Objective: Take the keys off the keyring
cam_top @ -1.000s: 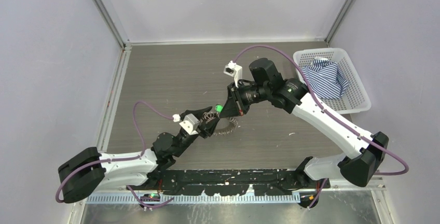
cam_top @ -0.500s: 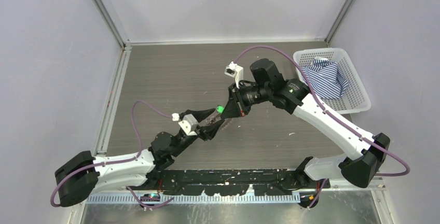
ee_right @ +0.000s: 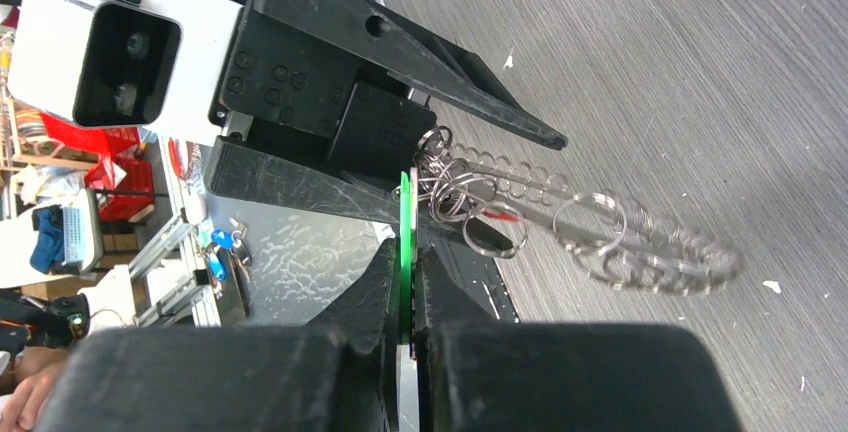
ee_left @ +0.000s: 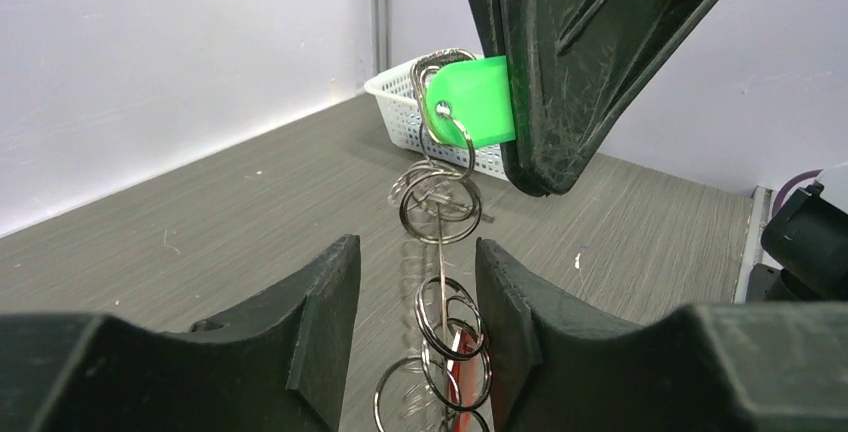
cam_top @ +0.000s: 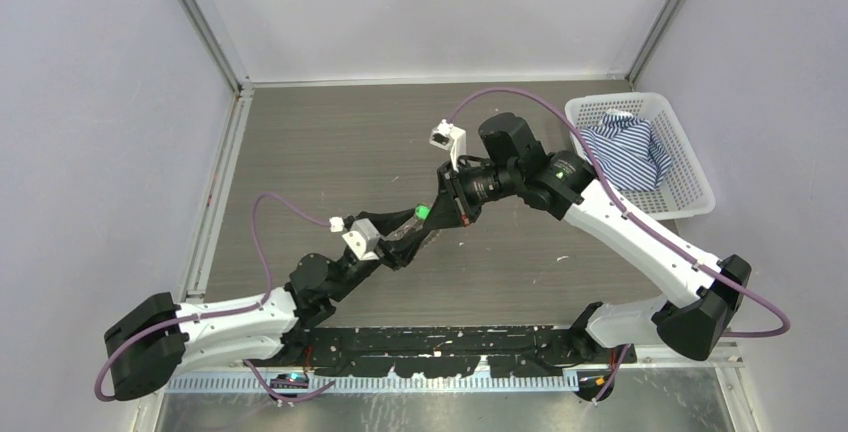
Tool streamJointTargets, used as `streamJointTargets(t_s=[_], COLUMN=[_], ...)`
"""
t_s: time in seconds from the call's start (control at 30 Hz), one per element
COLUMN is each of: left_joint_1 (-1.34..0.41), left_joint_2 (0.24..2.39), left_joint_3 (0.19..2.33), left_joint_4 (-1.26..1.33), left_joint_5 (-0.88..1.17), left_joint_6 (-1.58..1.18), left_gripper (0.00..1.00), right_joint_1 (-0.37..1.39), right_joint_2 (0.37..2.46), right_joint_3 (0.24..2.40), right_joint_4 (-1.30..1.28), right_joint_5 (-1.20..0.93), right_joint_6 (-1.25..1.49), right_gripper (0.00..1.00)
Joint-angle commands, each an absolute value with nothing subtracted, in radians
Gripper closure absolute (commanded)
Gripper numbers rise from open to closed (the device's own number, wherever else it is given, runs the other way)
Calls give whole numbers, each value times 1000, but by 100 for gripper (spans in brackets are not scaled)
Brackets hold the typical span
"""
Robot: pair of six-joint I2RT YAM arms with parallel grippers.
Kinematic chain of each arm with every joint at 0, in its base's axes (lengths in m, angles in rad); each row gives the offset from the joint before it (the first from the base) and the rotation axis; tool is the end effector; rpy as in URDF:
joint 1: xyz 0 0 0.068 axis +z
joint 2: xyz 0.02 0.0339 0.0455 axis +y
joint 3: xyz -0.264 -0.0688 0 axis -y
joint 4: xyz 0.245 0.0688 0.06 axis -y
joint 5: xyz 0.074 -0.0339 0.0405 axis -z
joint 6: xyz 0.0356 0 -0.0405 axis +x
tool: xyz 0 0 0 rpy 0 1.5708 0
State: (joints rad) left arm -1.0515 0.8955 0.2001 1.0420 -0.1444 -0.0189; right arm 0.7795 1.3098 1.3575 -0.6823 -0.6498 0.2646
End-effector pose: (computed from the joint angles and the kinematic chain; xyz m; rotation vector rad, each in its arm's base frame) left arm 0.0959 -0.1574 0.2458 0.5112 1.1646 -0.8404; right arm 0.1813 0.2094 0.3795 -0.9764 2.1508 1.2669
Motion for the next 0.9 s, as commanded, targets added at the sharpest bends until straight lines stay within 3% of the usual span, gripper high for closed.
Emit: streamJointTargets(t_s=[0.0, 0.47, 0.87], left_joint_1=[-1047, -1048, -1048], left_joint_2=[907, 886, 906], left_joint_3=[236, 245, 243], left_joint_4=[1135, 1188, 1168], left_joint_5=[-136, -92, -86], left_joint_6=[-16, -13, -9], left_gripper=[53, 61, 75], right_joint_1=[797, 828, 841], right_joint_2=[1302, 1305, 1303], right_joint_3=[1419, 1435, 1458], right_joint_4=[-652, -695, -710], right_joint_5=[-652, -605, -571], right_joint_6=[265, 259, 256], right_gripper=[99, 99, 99])
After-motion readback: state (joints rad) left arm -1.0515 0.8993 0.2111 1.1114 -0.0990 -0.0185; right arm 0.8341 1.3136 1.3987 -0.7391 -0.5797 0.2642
